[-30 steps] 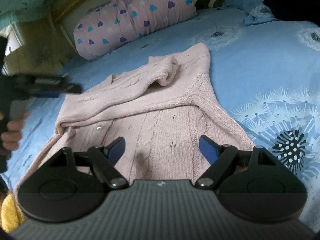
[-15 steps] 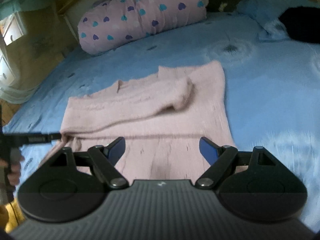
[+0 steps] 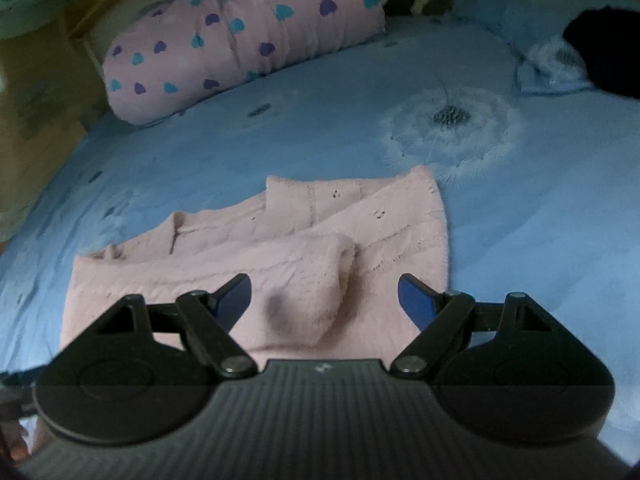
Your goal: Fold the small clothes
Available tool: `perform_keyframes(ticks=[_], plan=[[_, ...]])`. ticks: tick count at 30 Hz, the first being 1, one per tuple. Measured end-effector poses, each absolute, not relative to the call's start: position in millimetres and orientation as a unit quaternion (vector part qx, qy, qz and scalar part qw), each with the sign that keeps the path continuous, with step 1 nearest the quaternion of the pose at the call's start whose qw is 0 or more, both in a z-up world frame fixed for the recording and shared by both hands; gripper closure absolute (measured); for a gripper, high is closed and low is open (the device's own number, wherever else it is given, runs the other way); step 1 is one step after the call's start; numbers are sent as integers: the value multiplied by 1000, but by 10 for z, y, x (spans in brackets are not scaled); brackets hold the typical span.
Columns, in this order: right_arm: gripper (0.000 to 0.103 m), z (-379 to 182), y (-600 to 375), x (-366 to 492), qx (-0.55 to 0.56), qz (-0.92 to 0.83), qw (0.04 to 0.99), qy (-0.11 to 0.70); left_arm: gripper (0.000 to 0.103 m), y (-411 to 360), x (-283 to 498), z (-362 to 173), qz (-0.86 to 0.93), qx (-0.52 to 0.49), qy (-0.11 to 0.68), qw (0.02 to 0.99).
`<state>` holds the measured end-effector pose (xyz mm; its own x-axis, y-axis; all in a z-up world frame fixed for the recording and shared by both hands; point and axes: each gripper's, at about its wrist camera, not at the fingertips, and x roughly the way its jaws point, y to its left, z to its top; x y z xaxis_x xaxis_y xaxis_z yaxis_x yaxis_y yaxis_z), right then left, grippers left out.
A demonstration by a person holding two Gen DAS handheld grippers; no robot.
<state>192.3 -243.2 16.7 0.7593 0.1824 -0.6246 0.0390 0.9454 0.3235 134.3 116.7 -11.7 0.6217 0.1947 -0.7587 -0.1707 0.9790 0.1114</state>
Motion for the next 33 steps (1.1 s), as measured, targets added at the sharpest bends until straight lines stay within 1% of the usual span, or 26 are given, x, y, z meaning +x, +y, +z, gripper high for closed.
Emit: perform_keyframes(ticks=[3, 7, 9, 11, 12, 14, 16, 18, 20, 23, 25, 27, 30, 33], plan=[[21, 58, -2405, 2063, 160, 39, 918, 362, 18, 1191, 1350, -137, 106, 8, 421, 901], [21, 24, -2293, 2109, 126, 41, 923, 360, 18, 1196, 1354, -138, 110, 0, 419, 901], [23, 30, -2248, 2109, 116, 48, 925, 359, 18, 1192, 1359, -137, 112, -1, 418, 902], [35, 45, -2208, 2110, 111, 58, 925, 358, 18, 1197, 1355, -143, 114, 0, 415, 902], [39, 53, -2185, 2112, 109, 61, 926, 357, 18, 1190, 1355, -142, 115, 1, 415, 903], [63, 73, -2145, 2116, 101, 70, 926, 356, 18, 1186, 1351, -144, 119, 4, 412, 904], [76, 113, -2121, 2099, 101, 81, 928, 350, 18, 1189, 1341, -144, 129, 9, 407, 904], [78, 210, -2050, 2045, 77, 80, 936, 333, 18, 1208, 1325, -144, 144, 12, 402, 904], [79, 378, -2000, 1945, 46, 78, 950, 299, 18, 1243, 1327, -141, 155, 10, 401, 903], [79, 655, -2030, 1795, 26, 55, 967, 249, 17, 1305, 1329, -146, 152, -9, 404, 902], [79, 731, -2091, 1763, 18, 37, 971, 237, 17, 1287, 1330, -150, 149, -10, 406, 902], [79, 689, -2140, 1792, 7, 24, 969, 247, 16, 1248, 1325, -144, 145, -3, 405, 903], [79, 458, -2188, 1870, -9, -3, 960, 280, 16, 1196, 1303, -140, 137, 8, 404, 904], [79, 188, -2254, 1938, 7, -13, 947, 321, 16, 1202, 1275, -112, 134, 8, 407, 903]])
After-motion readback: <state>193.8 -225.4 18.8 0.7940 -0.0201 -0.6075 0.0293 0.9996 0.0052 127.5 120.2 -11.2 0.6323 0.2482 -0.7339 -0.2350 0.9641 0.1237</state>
